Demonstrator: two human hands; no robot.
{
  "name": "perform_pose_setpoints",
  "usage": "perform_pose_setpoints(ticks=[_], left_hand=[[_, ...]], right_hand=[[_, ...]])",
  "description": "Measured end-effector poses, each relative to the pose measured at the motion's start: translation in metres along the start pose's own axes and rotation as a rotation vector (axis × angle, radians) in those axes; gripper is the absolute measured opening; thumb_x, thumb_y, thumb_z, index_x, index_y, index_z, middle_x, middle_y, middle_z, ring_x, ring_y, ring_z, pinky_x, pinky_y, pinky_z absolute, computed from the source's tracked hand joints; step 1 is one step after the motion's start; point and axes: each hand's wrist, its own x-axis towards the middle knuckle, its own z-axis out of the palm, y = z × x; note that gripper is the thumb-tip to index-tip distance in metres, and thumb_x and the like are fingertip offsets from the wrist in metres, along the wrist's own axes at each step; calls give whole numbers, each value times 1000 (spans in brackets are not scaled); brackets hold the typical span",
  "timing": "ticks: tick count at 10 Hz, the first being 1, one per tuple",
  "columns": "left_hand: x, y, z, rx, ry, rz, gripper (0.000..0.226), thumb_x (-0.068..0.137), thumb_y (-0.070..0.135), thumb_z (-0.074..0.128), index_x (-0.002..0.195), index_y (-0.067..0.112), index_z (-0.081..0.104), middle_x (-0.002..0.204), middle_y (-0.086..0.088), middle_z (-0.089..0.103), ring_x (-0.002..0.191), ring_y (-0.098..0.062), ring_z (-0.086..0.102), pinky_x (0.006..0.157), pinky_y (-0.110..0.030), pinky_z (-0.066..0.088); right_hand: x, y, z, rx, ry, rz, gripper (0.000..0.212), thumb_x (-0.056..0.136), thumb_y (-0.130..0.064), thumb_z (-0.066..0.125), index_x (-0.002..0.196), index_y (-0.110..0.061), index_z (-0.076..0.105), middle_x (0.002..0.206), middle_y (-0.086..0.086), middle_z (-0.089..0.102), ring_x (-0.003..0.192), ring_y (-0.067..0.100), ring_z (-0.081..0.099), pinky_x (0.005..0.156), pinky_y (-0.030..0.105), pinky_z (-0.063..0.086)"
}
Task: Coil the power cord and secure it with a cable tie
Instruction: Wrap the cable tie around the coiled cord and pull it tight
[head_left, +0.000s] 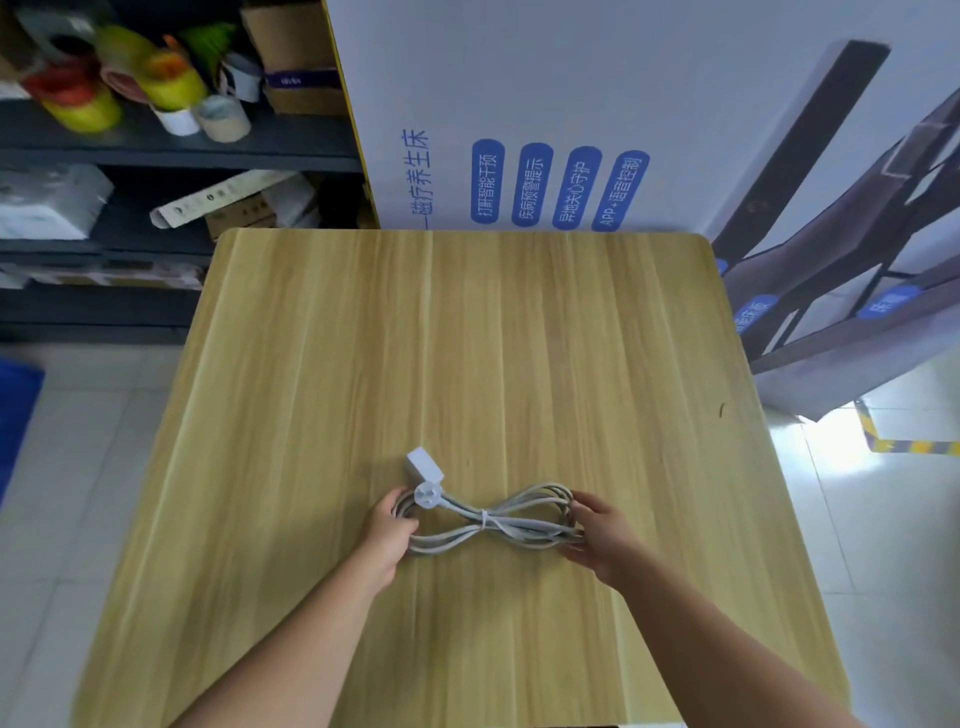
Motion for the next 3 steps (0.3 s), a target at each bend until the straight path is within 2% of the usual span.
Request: perform_pose_setpoints(ticks=[1,2,3], left_hand=[[-6,-3,0,31,39,10,62,87,-8,55,144,13,43,133,-6,58,113,-22,56,91,-32,44],[-7,-4,-5,-13,119,1,58,90,-1,57,145,14,43,139,-7,55,125,-27,53,100,-35,44],[-12,-2,-11,-115,130,-9,52,93,2,56,143,10,45,146,-13,50,131,-28,50,109,-40,39]], right_hand=[[-1,-2,5,-23,8,0,22,98,-15,45,97,-26,64,90,5,64,80,25,63,70,36,53],[-3,-2,5,-18,18,0,21,98,-15,46,104,-24,64,92,4,63,86,27,63,70,37,54],[-10,0,3,-56,37,-15,26,97,-20,49,121,-22,57,98,2,59,94,28,60,75,39,53]])
